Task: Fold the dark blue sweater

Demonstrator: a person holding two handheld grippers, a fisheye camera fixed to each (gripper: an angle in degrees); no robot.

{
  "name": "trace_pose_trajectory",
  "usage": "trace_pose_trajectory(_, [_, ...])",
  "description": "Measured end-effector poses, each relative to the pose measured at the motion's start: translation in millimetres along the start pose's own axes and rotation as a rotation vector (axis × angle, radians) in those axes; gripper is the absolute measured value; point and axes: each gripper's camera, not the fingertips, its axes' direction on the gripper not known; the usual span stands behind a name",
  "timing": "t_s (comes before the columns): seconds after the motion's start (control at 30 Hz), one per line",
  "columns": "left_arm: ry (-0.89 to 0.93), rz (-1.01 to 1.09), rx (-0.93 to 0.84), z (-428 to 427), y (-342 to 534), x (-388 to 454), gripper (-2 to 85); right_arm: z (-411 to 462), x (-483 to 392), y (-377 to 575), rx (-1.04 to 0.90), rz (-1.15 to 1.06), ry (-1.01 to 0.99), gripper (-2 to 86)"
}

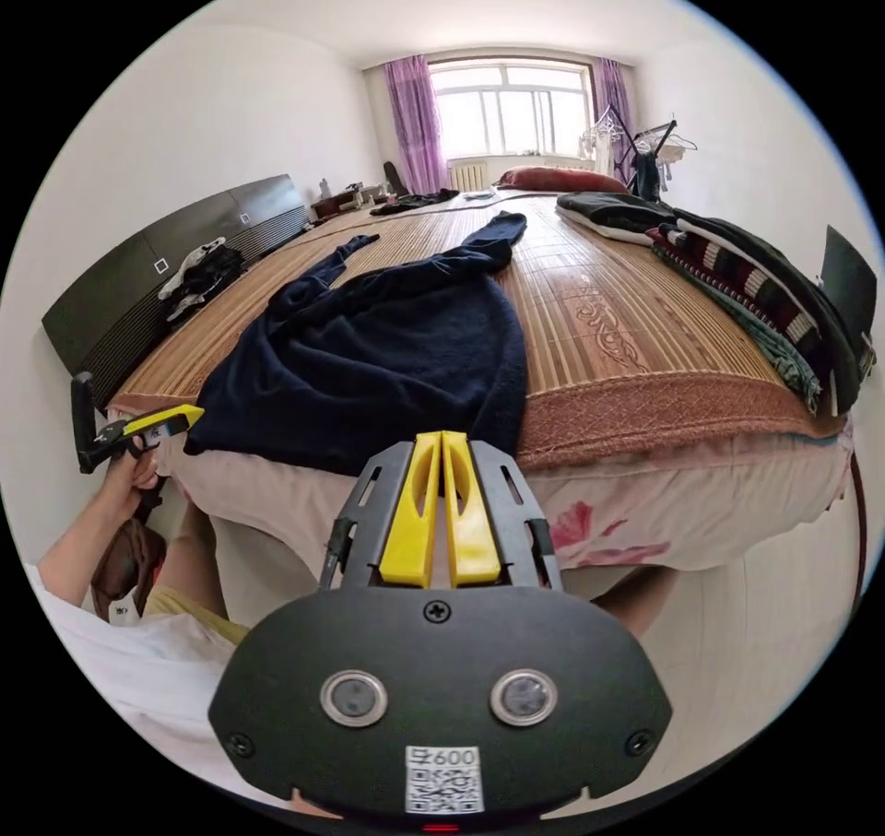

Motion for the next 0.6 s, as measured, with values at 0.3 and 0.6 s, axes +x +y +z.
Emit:
trace_pose_trajectory(0.3, [-0.110, 0.011, -0.088, 28.4, -14.5, 58.6, 0.0, -1.4, -19.2, 14.1, 0.035, 0.036, -0.010, -0.8])
trace_pose_trajectory(0.6, [-0.432, 0.160, -0.263, 67.3, -13.8, 151.6, 0.0, -6.4, -43.5, 31.8, 0.088, -0.022, 0.016, -0.9])
